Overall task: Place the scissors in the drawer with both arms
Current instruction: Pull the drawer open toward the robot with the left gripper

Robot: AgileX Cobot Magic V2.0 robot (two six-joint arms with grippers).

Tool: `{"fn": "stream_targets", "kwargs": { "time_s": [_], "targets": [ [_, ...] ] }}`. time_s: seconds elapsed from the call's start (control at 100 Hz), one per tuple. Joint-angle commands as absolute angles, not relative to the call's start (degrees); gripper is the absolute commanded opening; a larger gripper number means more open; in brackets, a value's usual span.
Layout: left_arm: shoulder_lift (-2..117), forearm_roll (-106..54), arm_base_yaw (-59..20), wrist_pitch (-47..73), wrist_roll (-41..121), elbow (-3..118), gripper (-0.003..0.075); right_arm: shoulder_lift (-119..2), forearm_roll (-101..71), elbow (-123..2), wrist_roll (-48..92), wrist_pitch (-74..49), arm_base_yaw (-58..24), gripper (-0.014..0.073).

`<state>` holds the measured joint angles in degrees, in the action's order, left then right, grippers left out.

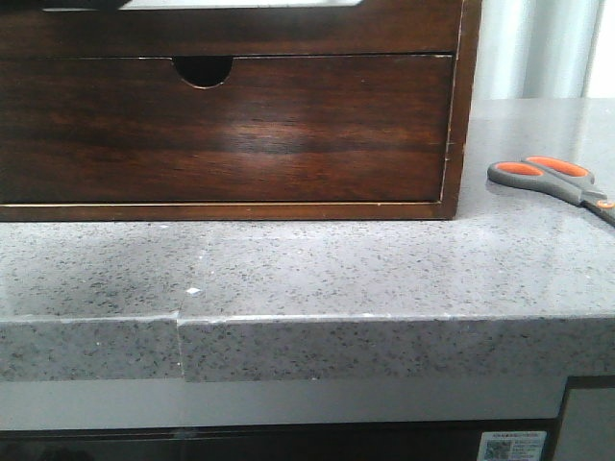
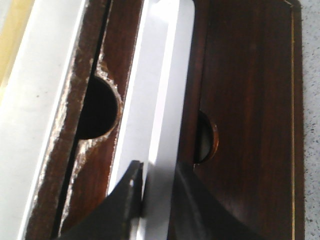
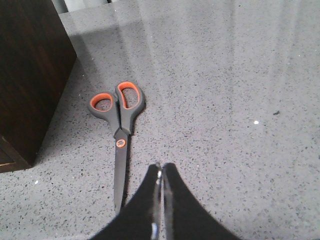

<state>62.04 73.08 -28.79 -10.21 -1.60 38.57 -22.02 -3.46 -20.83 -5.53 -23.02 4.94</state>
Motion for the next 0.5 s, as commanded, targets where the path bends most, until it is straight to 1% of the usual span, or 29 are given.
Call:
{"fn": "stream_targets", "kwargs": {
  "time_s": [0.0,0.07,0.22,0.49],
  "targets": [
    [61.8,73.0,-29.2,-7.9,-2.2,39.5,0.0016,-22.9,-3.3,-22.4,-5.3,-19.0,5.3,-0.0061],
    [61.8,73.0,-29.2,-6.3,-2.2,39.5,-0.0022,-22.9,-3.3,-22.4,-5.3,-19.0,5.3,-0.0061],
    [61.8,73.1,-29.2,-4.9,-2.2,39.5,-0.0022,-22.9,-3.3,-22.4,-5.3,-19.0,5.3,-0.0061],
    [61.1,73.1,-29.8,-7.5,-2.2,39.5,-0.0022,-22.9,-3.3,-22.4,-5.3,-19.0,5.3,-0.0061]
  ]
}}
